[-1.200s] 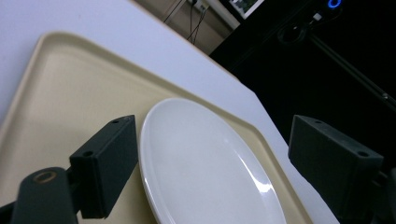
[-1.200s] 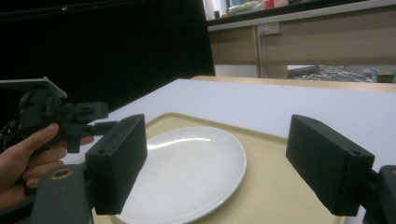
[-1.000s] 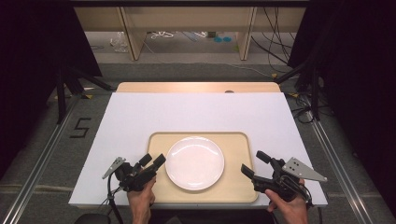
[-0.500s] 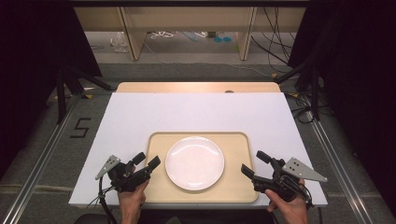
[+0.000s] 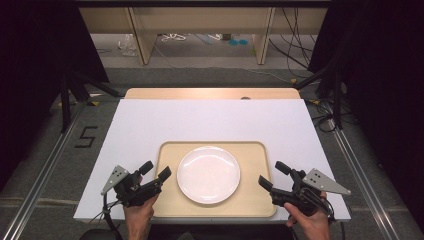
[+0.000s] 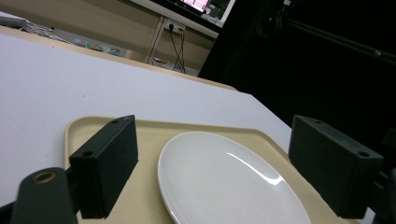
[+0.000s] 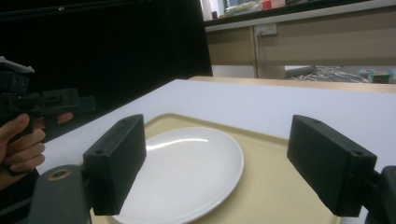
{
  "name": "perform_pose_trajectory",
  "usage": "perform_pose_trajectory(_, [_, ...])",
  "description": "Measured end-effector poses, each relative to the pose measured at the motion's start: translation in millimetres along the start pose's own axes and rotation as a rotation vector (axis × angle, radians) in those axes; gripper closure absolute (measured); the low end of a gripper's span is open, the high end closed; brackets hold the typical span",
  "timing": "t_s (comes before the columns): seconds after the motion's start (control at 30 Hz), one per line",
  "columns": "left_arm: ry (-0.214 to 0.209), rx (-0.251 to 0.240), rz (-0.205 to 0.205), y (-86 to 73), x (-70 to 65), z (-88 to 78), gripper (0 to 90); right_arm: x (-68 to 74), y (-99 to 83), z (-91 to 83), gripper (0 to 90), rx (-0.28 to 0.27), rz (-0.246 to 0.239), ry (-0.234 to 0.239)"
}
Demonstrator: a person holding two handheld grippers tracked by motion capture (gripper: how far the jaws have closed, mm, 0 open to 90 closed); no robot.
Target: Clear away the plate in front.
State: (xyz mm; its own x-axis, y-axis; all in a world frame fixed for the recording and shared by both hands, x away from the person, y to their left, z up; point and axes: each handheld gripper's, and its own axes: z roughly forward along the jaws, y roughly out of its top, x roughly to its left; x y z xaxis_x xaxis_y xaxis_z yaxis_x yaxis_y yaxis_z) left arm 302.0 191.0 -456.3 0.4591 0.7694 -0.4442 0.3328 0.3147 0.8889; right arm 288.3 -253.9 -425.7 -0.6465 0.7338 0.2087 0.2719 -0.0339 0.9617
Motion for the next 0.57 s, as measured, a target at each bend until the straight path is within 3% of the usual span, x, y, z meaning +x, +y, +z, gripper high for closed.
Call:
perform_pose_trajectory(0.13, [0.001,0.016,0.041,2.5,-3.7,-0.7,15.4,-0.3,0.0,-0.1,20.4,-0.001,0.002,0.001])
perform_pose_trajectory(0.17, [0.019,0.022,0.056,2.2,-4.8,-0.2,15.3,-0.4,0.0,0.0,20.4,0.0,0.002,0.0])
perform_pose_trajectory(0.3, [0.028,0.027,0.056,1.4,-6.8,1.7,15.3,-1.0,0.1,-0.5,20.3,0.003,0.003,-0.004])
perform_pose_trajectory(0.43, [0.031,0.038,0.082,2.9,-11.3,2.3,15.3,-1.0,-0.3,-0.5,19.8,0.011,0.015,-0.004])
perform_pose_trajectory(0.57, [0.023,0.035,0.07,2.5,-10.9,3.2,15.2,-2.5,-0.8,0.7,18.7,0.011,0.008,-0.013])
